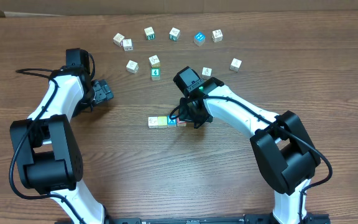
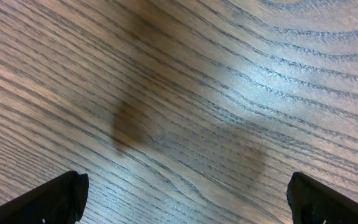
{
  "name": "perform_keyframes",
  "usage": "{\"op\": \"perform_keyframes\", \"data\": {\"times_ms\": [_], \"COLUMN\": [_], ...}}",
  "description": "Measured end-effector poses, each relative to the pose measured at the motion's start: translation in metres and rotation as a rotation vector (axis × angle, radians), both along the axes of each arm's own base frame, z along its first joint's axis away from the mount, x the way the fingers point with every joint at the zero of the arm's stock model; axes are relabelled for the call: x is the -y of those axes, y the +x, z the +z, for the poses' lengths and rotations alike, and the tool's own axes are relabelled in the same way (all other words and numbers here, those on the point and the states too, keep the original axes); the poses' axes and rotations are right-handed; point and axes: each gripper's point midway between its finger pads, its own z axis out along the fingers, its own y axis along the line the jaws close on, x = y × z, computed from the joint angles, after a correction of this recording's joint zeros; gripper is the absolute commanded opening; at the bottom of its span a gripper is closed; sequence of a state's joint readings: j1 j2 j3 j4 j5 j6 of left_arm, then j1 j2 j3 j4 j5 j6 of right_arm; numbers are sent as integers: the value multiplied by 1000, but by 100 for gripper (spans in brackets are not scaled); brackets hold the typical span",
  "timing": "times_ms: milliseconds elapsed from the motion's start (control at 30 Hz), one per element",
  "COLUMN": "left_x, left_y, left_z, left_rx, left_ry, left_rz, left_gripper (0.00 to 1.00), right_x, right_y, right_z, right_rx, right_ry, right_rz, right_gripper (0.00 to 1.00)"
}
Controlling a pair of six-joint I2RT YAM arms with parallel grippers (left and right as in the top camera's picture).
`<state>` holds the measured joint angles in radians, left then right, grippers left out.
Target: Form a horizontal line
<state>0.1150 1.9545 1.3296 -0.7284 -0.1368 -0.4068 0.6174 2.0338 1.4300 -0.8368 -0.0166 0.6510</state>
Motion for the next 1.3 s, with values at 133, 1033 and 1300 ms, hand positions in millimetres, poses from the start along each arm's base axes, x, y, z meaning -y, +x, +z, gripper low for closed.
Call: {"op": "perform_keyframes", "data": {"times_ms": [133, 1033, 1300], "left_x": [0, 0, 0], "left_y": [0, 0, 0], "left_z": [0, 0, 0], "left_rx": [0, 0, 0], "left_ry": [0, 0, 0], "left_rz": [0, 0, 0], "left_gripper": [100, 100, 99], "right_x": [1, -6, -9], "right_y": [1, -2, -2], "right_z": [0, 1, 1], "right_rx": [4, -13, -16], "right_ry": [-4, 30, 46], "right_rz": [-1, 6, 9], "right_gripper": [5, 5, 6]}}
